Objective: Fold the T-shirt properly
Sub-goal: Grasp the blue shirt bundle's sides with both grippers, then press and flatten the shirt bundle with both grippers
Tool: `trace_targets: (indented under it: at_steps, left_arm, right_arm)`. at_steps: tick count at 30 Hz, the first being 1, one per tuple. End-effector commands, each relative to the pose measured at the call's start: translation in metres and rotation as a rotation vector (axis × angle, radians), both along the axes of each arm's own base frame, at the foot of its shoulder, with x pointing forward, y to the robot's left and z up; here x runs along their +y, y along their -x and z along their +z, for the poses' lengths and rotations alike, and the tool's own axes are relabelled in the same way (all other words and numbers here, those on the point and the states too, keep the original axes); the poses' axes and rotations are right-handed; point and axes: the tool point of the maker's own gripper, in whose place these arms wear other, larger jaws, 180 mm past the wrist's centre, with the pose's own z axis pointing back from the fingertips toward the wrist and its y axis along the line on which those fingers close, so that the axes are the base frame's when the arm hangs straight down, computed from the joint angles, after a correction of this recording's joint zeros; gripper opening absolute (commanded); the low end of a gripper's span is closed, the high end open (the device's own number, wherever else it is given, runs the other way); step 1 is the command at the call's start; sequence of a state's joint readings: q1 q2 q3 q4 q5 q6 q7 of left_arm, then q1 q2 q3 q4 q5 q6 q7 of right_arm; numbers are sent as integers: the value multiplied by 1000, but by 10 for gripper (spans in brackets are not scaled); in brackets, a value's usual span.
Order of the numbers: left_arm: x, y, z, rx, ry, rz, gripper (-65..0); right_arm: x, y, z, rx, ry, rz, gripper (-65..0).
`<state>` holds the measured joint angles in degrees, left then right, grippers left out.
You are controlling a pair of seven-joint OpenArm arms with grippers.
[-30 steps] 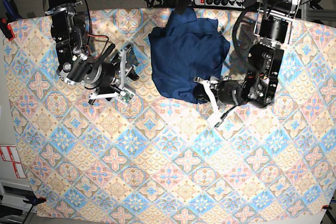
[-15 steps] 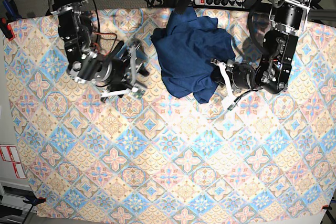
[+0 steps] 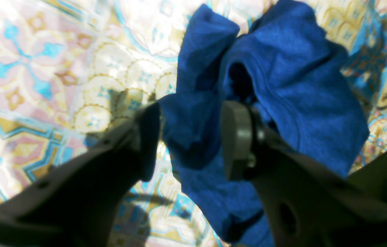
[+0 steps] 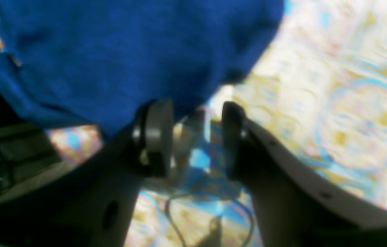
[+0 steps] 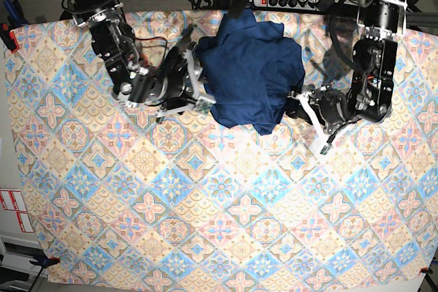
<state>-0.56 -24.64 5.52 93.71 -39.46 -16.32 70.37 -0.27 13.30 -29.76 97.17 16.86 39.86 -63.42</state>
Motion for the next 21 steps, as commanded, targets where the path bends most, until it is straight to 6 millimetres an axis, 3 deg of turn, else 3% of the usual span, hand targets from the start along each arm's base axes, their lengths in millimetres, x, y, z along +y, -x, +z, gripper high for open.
trace_targets:
  at_steps: [1,3,8,10,16,21]
  left_arm:
    - [2,-9,12,-60,15,13,-357]
    - [1,-4,17,-86,30,27,-357]
    - [-36,13,31,-105,152,-14,-400]
    - [-57,19,33,-90,207,-43,-432]
    - [-102,43,16,-35,204,-165,-470]
    - [-125,78,-14,23,75,-335,-474]
  right_arm:
    - [12,-4,10,-24,-41,15,-422]
    - [22,-8,15,-39,-53,38,-427]
    - [46,-15,29,-83,-72,109,-526]
    - [45,-25,30,-91,-65,104,-556]
    - [50,-37,6,-17,-67,72,-564]
    - [51,-13,-26,83,-9,115,-567]
